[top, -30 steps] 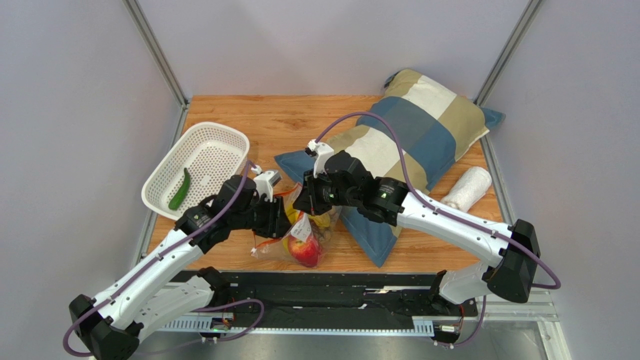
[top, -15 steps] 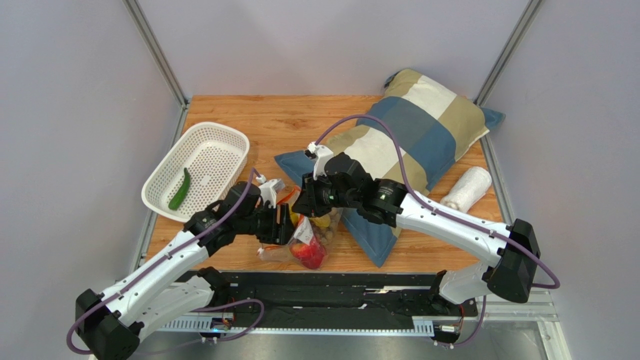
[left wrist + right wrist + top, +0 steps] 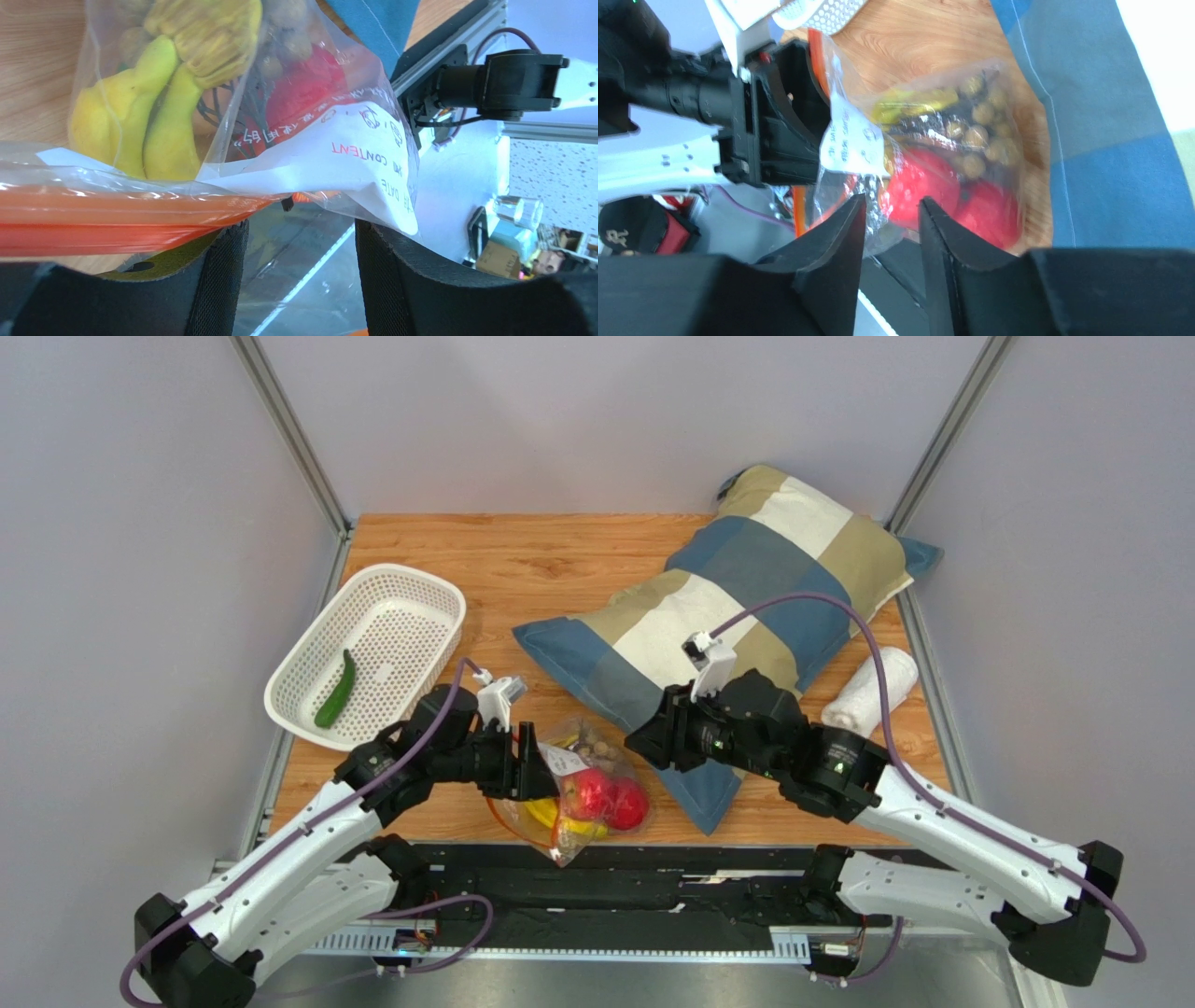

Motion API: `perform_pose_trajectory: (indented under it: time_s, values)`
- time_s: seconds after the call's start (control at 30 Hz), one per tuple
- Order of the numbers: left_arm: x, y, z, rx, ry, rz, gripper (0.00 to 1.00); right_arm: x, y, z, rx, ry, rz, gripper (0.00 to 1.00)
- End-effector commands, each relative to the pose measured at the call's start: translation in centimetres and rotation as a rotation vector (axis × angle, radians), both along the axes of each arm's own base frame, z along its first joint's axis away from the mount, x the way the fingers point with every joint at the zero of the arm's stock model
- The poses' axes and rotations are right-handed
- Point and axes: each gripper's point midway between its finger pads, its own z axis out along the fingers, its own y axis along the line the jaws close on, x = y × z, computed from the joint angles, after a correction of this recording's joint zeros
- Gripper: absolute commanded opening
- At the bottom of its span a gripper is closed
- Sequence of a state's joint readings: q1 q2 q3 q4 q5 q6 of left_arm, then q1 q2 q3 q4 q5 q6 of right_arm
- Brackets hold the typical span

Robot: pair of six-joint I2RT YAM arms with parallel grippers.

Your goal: Open the zip-top bag and remove the fake food

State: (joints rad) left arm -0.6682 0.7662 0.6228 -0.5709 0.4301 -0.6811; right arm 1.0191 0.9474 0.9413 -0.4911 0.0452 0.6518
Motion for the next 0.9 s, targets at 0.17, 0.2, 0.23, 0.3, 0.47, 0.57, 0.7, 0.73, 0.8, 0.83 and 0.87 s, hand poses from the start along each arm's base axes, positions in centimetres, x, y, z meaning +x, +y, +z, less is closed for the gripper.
perform_pose_trajectory:
  time_s: [0.17,0.2,0.23,0.3,0.47,0.57,0.7,0.73,0.8,0.83,0.87]
  values:
    - [-0.5,-1.4,0.0,-0.083,0.052,-0.02,0.64,-0.1,2.9,-9.2,-0.108,0.161,0.016,0.0]
    - [-0.6,-1.3,0.0,-0.085,0.053,-0.011,0.65,0.7,2.5,-10.3,-0.163,0.144,-0.02,0.0]
    - [-0.4,-1.2,-0.1,-0.08,0.05,0.003,0.65,1.0,2.5,-10.7,-0.182,0.141,-0.031,0.0]
    - [-0.2,-1.0,-0.5,-0.073,0.054,0.024,0.68,0.9,3.1,-11.3,-0.176,0.15,-0.019,0.0]
    - [-0.2,-1.5,-2.1,-0.086,0.104,0.041,0.87,-0.6,5.9,-11.6,-0.102,0.202,0.058,0.0]
    - [-0.2,-1.4,-3.5,-0.053,0.141,0.05,0.9,-1.1,7.1,-11.7,-0.063,0.222,0.072,0.0]
    - [0.4,-1.1,-4.5,-0.02,0.136,0.079,0.91,-1.5,7.9,-11.9,-0.003,0.259,0.07,0.0]
    - [0.6,-1.0,-4.8,-0.012,0.134,0.091,0.91,-1.9,7.9,-12.1,0.005,0.268,0.083,0.0]
    - [0.9,-1.3,-4.9,-0.027,0.124,0.088,0.91,-2.0,8.3,-12.5,0.012,0.283,0.087,0.0]
    - [0.7,-1.7,-4.7,-0.05,0.126,0.071,0.91,-2.3,8.5,-12.5,0.012,0.289,0.101,0.0]
    - [0.9,-1.8,-4.8,-0.061,0.127,0.081,0.89,-2.3,8.6,-12.9,0.001,0.295,0.103,0.0]
